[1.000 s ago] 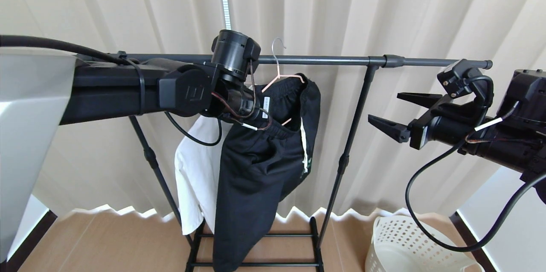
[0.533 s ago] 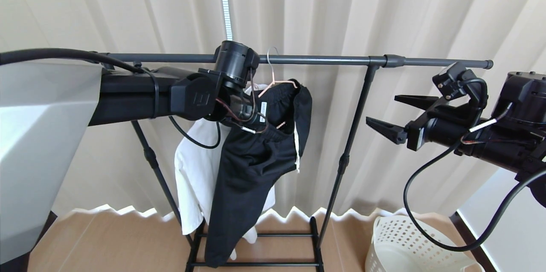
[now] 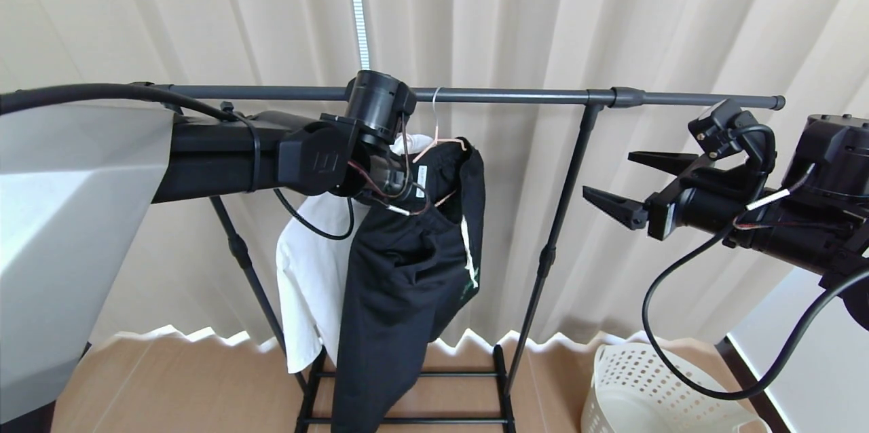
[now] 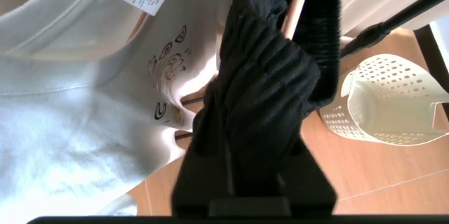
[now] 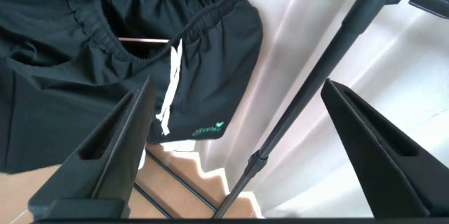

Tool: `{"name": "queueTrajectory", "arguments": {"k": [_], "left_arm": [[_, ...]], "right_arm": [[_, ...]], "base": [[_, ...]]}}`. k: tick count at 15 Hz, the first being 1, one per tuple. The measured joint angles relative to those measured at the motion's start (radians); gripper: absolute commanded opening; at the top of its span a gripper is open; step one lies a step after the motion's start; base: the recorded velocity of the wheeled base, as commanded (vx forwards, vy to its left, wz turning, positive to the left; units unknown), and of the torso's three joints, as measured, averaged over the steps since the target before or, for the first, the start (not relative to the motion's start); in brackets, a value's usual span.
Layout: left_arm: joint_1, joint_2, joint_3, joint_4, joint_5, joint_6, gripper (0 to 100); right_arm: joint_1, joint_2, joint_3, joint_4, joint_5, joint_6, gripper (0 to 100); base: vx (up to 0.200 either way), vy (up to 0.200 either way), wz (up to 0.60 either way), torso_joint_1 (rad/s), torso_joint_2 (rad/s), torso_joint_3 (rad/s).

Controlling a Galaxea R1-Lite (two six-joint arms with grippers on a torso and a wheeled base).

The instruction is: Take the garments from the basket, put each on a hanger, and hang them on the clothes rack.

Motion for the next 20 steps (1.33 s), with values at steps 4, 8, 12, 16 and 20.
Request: {"name": "queueTrajectory", "arguments": {"k": [4, 8, 12, 16, 20], "left_arm": [[-0.019, -0.091, 0.07, 0.007, 0.0, -0.038, 100], [-0.036, -0.344, 0.251, 0.031, 0.002, -0.039, 100], [-0.039, -0.658, 0.589, 0.044, 0.006, -0.038, 100], [-0.039, -0.91, 0.871, 0.041, 0.006, -0.035, 100], [-0.041, -1.117, 1.149, -0.017, 0.002, -0.033, 100]], "right_arm": [[0.0, -0.007, 0.001, -0.002, 0.001, 0.001, 100], [0.022, -0.096, 0.026, 0.043, -0.046, 0.068, 100], [0.059, -0.315, 0.063, 0.311, -0.18, 0.107, 100], [0.072, -0.578, 0.141, 0.538, -0.253, 0.117, 100], [0.076, -0.796, 0.375, 0.59, -0.266, 0.117, 100]], "base": [[0.0, 0.0, 0.0, 0.0, 0.0, 0.0], [0.0, 0.0, 0.0, 0.0, 0.0, 0.0], [0.0, 0.0, 0.0, 0.0, 0.0, 0.0], [0.0, 0.0, 0.0, 0.0, 0.0, 0.0], [0.0, 0.0, 0.0, 0.0, 0.0, 0.0]]}}
